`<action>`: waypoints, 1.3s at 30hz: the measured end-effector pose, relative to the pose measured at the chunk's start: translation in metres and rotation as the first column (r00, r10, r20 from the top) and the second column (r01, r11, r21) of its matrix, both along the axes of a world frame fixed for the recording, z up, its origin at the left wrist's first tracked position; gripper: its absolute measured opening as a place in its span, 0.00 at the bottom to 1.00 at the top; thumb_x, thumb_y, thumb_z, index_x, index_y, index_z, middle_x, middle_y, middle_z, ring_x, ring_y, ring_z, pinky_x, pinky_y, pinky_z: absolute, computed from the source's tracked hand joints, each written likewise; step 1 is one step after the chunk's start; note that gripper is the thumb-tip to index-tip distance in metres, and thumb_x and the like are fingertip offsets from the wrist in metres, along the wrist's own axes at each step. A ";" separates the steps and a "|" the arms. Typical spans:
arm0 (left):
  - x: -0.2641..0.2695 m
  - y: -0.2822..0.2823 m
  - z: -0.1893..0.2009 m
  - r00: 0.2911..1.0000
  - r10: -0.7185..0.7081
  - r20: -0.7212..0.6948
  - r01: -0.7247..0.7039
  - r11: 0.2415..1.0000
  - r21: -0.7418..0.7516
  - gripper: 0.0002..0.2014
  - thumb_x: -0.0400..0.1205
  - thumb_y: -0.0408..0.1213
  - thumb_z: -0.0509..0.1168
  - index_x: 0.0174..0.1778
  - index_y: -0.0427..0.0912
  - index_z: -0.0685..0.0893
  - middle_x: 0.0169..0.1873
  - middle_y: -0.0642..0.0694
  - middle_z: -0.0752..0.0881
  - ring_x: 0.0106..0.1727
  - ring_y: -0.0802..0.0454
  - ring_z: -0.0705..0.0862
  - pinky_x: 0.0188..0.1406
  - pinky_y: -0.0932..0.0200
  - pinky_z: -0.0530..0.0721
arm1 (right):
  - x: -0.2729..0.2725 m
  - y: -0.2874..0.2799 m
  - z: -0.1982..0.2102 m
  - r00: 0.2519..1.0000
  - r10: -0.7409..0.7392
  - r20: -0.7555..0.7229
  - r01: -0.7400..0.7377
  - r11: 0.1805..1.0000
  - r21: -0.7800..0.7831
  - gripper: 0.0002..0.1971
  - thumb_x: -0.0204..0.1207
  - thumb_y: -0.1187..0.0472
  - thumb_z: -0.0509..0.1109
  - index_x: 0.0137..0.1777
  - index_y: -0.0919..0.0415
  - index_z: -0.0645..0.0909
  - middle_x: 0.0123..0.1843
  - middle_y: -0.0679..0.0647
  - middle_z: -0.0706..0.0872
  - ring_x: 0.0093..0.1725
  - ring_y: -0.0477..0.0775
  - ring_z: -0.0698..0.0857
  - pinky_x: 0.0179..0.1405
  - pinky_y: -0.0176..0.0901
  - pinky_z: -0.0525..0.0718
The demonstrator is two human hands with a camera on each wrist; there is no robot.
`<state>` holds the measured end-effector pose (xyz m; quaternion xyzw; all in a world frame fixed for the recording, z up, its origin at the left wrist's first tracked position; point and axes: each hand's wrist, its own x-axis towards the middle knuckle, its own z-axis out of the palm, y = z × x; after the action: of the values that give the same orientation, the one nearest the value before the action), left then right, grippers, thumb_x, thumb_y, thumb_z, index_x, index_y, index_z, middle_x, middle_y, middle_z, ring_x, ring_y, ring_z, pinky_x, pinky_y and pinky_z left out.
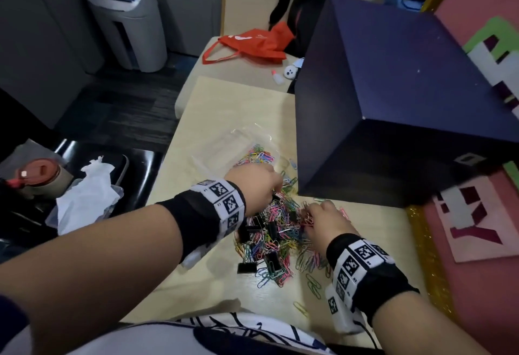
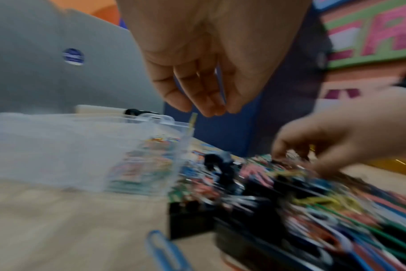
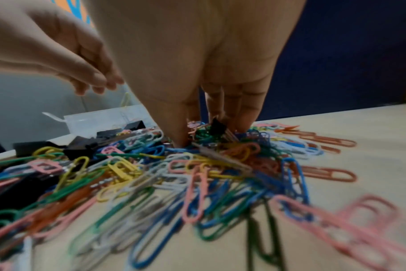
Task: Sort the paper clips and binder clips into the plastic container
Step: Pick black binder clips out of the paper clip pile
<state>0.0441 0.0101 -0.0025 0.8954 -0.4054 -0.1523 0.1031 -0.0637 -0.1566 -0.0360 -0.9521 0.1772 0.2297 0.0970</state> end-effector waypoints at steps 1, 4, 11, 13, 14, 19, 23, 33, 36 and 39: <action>-0.007 -0.006 -0.002 0.998 -0.062 0.004 0.062 0.997 0.047 0.16 0.81 0.34 0.60 0.62 0.50 0.83 0.57 0.47 0.81 0.61 0.45 0.80 0.57 0.50 0.82 | -0.001 -0.004 0.000 1.000 -0.022 0.005 0.022 1.000 0.014 0.20 0.79 0.60 0.64 0.72 0.53 0.72 0.68 0.57 0.72 0.67 0.62 0.76 0.68 0.51 0.74; -0.026 -0.021 -0.006 0.973 -0.224 0.050 0.215 0.967 0.138 0.17 0.82 0.37 0.59 0.67 0.49 0.80 0.59 0.46 0.80 0.63 0.43 0.78 0.57 0.47 0.82 | -0.005 -0.016 0.004 0.995 -0.084 0.049 0.081 0.995 0.056 0.16 0.78 0.60 0.66 0.66 0.53 0.77 0.64 0.57 0.77 0.63 0.60 0.79 0.62 0.44 0.76; -0.048 -0.046 -0.023 0.941 -0.328 0.078 0.298 0.917 0.265 0.20 0.84 0.40 0.59 0.73 0.55 0.75 0.67 0.49 0.77 0.66 0.42 0.73 0.62 0.42 0.74 | -0.019 -0.052 0.012 0.968 -0.251 0.010 0.251 0.968 -0.020 0.20 0.80 0.62 0.59 0.72 0.52 0.72 0.71 0.56 0.72 0.68 0.61 0.76 0.64 0.48 0.76; -0.047 -0.049 -0.026 0.953 -0.289 0.091 0.253 0.923 0.289 0.16 0.84 0.39 0.60 0.68 0.51 0.78 0.62 0.47 0.79 0.63 0.41 0.75 0.59 0.43 0.74 | -0.025 -0.056 0.011 0.971 -0.229 -0.075 0.228 0.973 -0.015 0.28 0.78 0.68 0.57 0.79 0.52 0.63 0.78 0.56 0.65 0.74 0.61 0.69 0.69 0.49 0.73; -0.046 -0.051 -0.028 0.956 -0.272 0.106 0.232 0.928 0.291 0.14 0.84 0.38 0.60 0.66 0.49 0.79 0.60 0.45 0.80 0.62 0.40 0.76 0.57 0.44 0.74 | -0.028 -0.055 0.010 0.975 -0.202 -0.089 0.202 0.979 -0.007 0.31 0.78 0.70 0.56 0.81 0.52 0.61 0.80 0.55 0.62 0.76 0.60 0.66 0.72 0.49 0.71; -0.044 -0.059 -0.027 0.969 -0.205 0.140 0.156 0.942 0.298 0.11 0.81 0.35 0.63 0.59 0.45 0.81 0.54 0.43 0.82 0.58 0.40 0.78 0.55 0.45 0.75 | -0.035 -0.049 0.007 0.994 -0.112 -0.009 0.112 0.993 0.029 0.23 0.78 0.65 0.59 0.74 0.51 0.72 0.72 0.53 0.70 0.71 0.57 0.69 0.70 0.49 0.74; -0.043 -0.063 -0.026 0.983 -0.134 0.122 0.092 0.949 0.301 0.15 0.79 0.35 0.65 0.62 0.45 0.78 0.56 0.42 0.80 0.59 0.39 0.77 0.55 0.44 0.75 | -0.031 -0.050 0.016 0.988 -0.116 0.102 0.110 0.992 0.069 0.09 0.76 0.57 0.64 0.56 0.50 0.79 0.58 0.50 0.78 0.59 0.53 0.78 0.59 0.46 0.80; -0.040 -0.055 -0.026 0.991 -0.078 0.107 0.032 0.925 0.379 0.21 0.81 0.45 0.65 0.70 0.51 0.74 0.66 0.41 0.75 0.68 0.39 0.73 0.65 0.38 0.71 | -0.029 -0.031 0.011 0.983 0.145 -0.111 -0.138 0.988 0.067 0.11 0.73 0.54 0.70 0.55 0.52 0.78 0.55 0.52 0.81 0.51 0.55 0.82 0.47 0.43 0.82; -0.039 -0.055 -0.025 0.994 -0.079 0.077 0.043 0.919 0.393 0.20 0.81 0.41 0.65 0.70 0.50 0.73 0.64 0.40 0.76 0.66 0.38 0.75 0.63 0.39 0.73 | -0.028 -0.033 0.011 0.993 0.099 -0.070 -0.092 0.992 0.091 0.10 0.71 0.53 0.71 0.49 0.50 0.74 0.52 0.51 0.77 0.49 0.54 0.80 0.47 0.43 0.80; -0.038 -0.052 -0.027 0.998 -0.069 0.016 0.059 0.935 0.350 0.20 0.81 0.37 0.64 0.69 0.44 0.72 0.57 0.38 0.78 0.56 0.36 0.82 0.51 0.44 0.82 | -0.026 -0.038 0.012 1.000 0.000 -0.015 0.003 0.991 0.134 0.11 0.70 0.50 0.73 0.47 0.49 0.74 0.49 0.49 0.80 0.47 0.52 0.81 0.44 0.42 0.78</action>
<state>0.0062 -0.0416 -0.0295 0.8879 -0.4022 -0.2127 -0.0681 -0.0898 -0.1948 -0.0236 -0.9415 0.1629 0.2483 0.1593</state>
